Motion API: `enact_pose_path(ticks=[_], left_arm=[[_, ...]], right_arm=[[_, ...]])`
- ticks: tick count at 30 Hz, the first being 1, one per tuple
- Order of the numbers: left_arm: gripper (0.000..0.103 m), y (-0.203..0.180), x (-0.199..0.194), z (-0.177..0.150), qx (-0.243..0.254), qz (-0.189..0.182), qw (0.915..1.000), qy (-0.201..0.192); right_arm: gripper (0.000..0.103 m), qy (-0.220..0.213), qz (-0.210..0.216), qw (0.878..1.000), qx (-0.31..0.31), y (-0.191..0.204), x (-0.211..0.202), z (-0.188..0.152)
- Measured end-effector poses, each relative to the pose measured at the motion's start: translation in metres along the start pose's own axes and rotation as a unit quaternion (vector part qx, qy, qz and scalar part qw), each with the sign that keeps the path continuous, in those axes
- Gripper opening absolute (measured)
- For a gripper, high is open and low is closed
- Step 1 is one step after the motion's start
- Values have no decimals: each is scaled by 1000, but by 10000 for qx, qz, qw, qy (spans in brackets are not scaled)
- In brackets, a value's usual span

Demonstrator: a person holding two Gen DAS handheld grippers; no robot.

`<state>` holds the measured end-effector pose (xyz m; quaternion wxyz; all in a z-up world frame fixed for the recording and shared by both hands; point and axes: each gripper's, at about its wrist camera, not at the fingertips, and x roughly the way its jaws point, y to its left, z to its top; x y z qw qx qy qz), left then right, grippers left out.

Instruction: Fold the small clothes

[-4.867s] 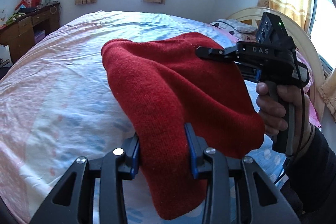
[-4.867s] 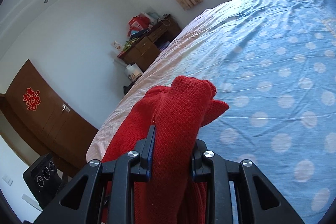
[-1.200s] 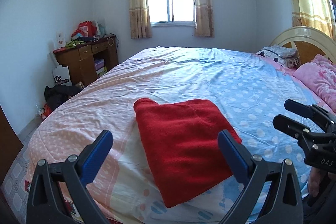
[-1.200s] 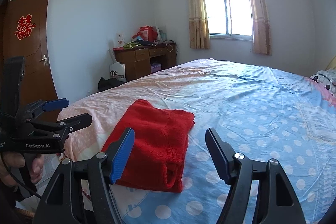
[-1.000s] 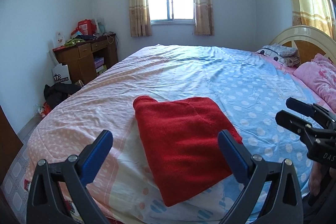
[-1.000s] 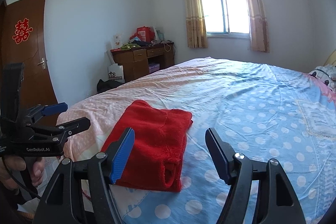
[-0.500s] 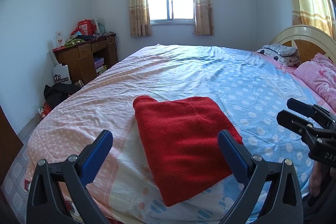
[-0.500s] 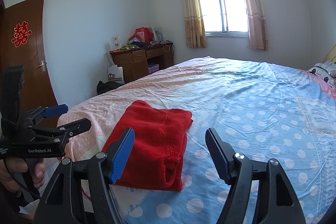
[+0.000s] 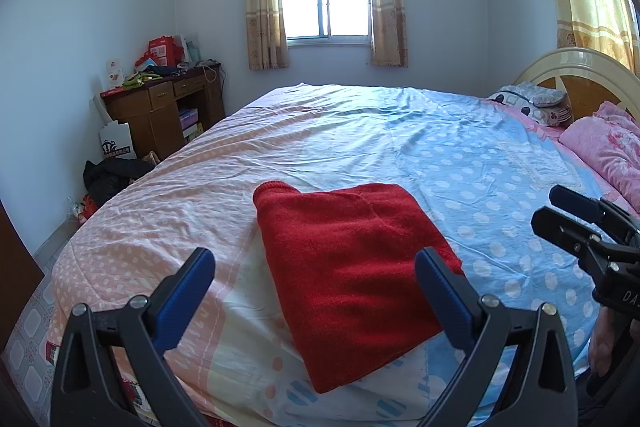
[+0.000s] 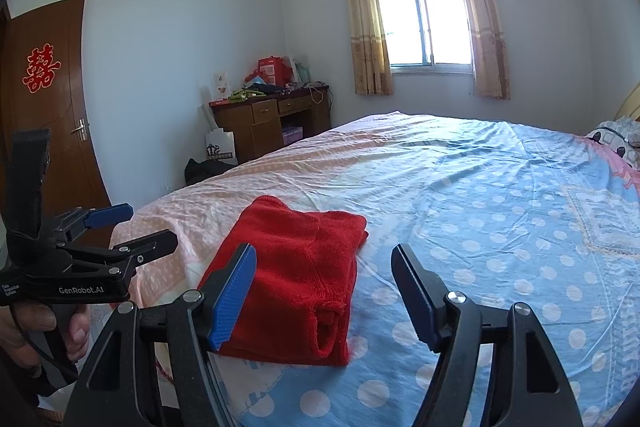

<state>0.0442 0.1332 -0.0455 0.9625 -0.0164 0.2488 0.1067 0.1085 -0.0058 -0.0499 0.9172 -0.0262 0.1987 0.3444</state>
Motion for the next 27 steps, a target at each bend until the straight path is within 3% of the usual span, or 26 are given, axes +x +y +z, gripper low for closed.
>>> enact_pose_path(ticks=[13,27], left_arm=[[103,4,-3,3,-31,-6,10000,-75],[103,7,-7,7,-123,190,9996,-176]], right_arm=[[71,-319,-30,9994,109,-1,-14,6],[71,-362,-14,9993,-12,6,-16,6]])
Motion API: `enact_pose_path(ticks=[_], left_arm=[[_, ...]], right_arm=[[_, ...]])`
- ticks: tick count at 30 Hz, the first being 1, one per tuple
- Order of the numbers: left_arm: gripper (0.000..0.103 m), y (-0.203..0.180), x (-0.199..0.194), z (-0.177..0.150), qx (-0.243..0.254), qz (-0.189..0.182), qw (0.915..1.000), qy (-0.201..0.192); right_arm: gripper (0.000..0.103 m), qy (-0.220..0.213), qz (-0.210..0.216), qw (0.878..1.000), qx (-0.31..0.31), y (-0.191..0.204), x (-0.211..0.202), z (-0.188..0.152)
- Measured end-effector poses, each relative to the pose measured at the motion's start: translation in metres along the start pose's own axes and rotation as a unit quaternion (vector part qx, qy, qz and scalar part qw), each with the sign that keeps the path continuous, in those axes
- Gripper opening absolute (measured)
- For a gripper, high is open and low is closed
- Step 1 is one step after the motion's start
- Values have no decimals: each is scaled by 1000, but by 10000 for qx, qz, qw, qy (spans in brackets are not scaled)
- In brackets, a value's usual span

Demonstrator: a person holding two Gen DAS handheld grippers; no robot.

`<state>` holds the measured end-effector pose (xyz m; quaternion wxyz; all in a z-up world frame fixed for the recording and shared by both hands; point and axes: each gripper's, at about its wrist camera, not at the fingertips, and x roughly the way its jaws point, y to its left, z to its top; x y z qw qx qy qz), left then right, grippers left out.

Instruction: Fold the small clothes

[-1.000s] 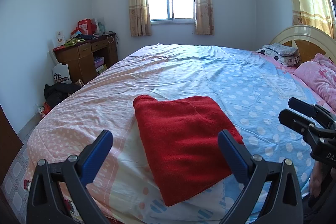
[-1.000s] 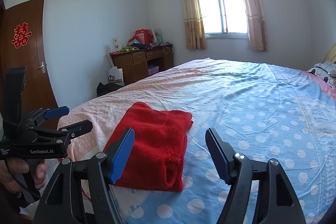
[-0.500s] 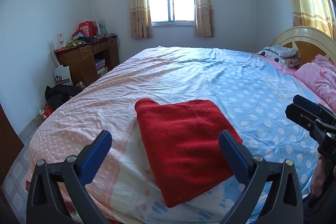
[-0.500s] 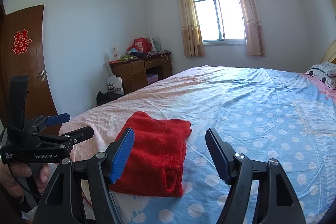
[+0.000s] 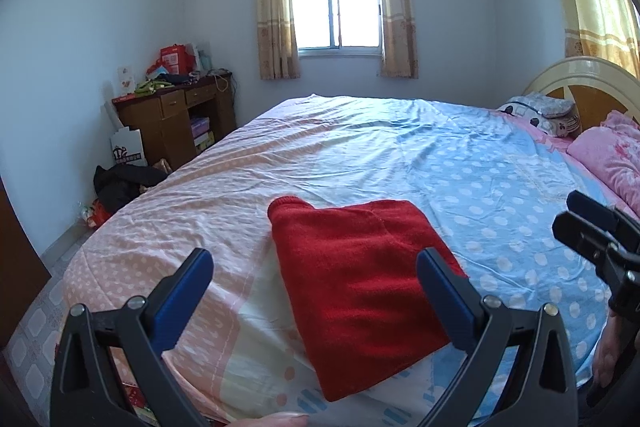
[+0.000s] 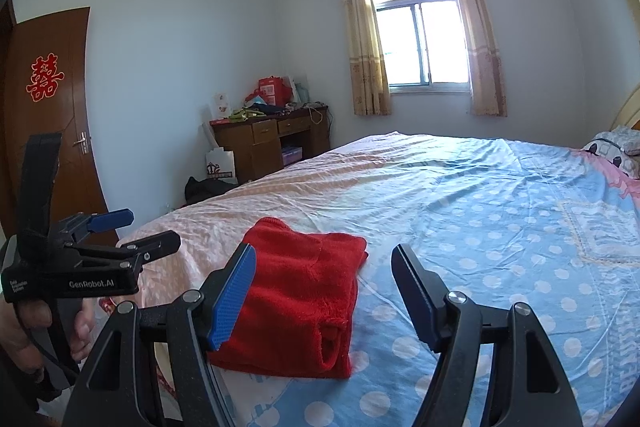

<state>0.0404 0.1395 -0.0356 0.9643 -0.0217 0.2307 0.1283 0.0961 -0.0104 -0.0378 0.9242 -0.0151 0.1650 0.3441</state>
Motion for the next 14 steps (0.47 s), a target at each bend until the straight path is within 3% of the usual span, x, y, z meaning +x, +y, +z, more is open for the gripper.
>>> enact_pose_path(ticks=[14], left_arm=[[103,13,6,-2,-137,187,9997,-19]], right_arm=[[71,156,91,9998,-127,7,6,-5]])
